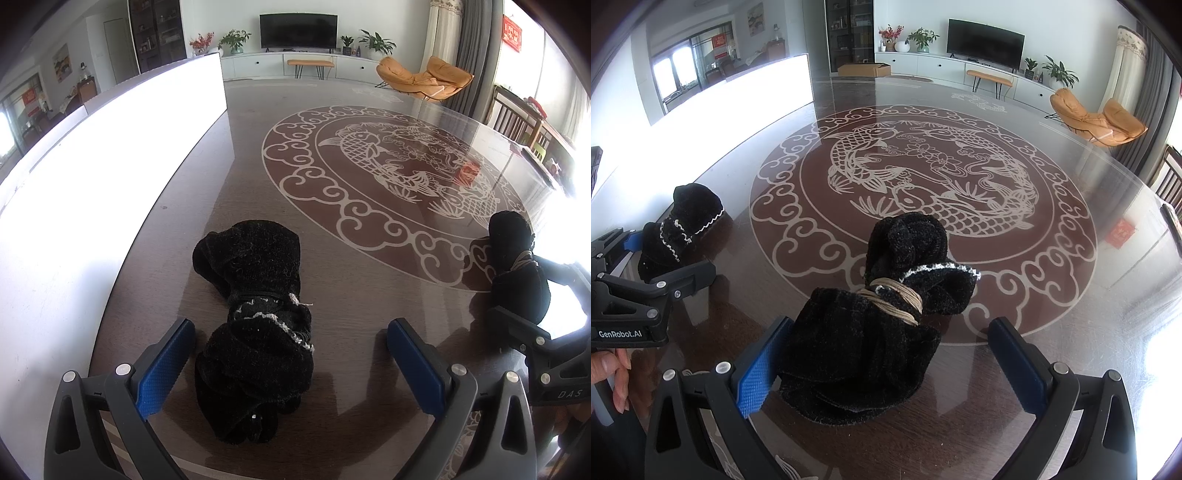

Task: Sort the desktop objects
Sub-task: 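Grasp the other black velvet pouch with the right gripper while the left holds its pouch, then carry both black pouches over the white bin with both grippers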

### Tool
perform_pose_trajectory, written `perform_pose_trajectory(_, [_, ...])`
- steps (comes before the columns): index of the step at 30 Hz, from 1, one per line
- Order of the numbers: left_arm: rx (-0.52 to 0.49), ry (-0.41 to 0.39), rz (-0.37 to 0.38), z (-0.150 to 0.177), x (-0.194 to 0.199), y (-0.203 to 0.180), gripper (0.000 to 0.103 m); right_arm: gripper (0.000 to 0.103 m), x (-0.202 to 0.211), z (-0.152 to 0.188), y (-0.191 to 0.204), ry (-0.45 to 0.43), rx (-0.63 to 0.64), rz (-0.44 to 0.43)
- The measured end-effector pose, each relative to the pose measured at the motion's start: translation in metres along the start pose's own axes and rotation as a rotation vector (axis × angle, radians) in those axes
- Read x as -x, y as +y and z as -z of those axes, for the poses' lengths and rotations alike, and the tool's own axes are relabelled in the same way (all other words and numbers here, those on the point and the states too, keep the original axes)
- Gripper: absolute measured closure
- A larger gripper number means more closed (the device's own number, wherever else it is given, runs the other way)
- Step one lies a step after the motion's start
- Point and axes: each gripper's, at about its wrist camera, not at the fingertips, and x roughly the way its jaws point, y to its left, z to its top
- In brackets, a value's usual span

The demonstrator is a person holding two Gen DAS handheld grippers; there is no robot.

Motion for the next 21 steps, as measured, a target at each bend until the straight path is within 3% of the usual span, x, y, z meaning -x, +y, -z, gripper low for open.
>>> perform_pose_trajectory(3, [-0.007,-0.02,0.0,0.002,0.003,-0.002,0.005,0.0,0.002,0.001,-0.001,0.013,-0.005,0.0])
perform_pose_trajectory(4, [-0.019,-0.035,0.007,0.003,0.006,-0.004,0.017,0.0,0.003,0.002,-0.001,0.013,-0.011,0.003])
perform_pose_trajectory(5, [-0.032,-0.048,0.016,0.003,0.009,-0.007,0.036,0.005,0.005,0.003,0.0,0.008,-0.013,-0.001])
perform_pose_trajectory(6, [-0.044,-0.054,0.025,0.002,0.012,-0.009,0.047,0.027,0.009,0.005,0.001,-0.014,-0.013,-0.011])
perform_pose_trajectory(7, [-0.055,-0.054,0.036,0.001,0.014,-0.01,0.066,0.04,0.014,0.006,0.002,-0.036,-0.004,-0.017])
perform_pose_trajectory(8, [-0.061,-0.05,0.05,0.001,0.015,-0.014,0.067,0.06,0.018,0.008,0.003,-0.04,0.008,-0.012])
perform_pose_trajectory(9, [-0.06,-0.056,0.068,0.002,0.018,-0.013,0.067,0.064,0.02,0.008,0.003,-0.034,0.007,-0.016])
perform_pose_trajectory(16, [0.031,-0.191,0.223,0.017,0.076,0.009,0.068,0.067,0.07,0.011,-0.001,-0.092,0.006,-0.07])
perform_pose_trajectory(21, [0.102,-0.276,0.279,0.015,0.123,0.026,0.068,0.067,0.102,0.001,0.0,-0.14,0.013,-0.101])
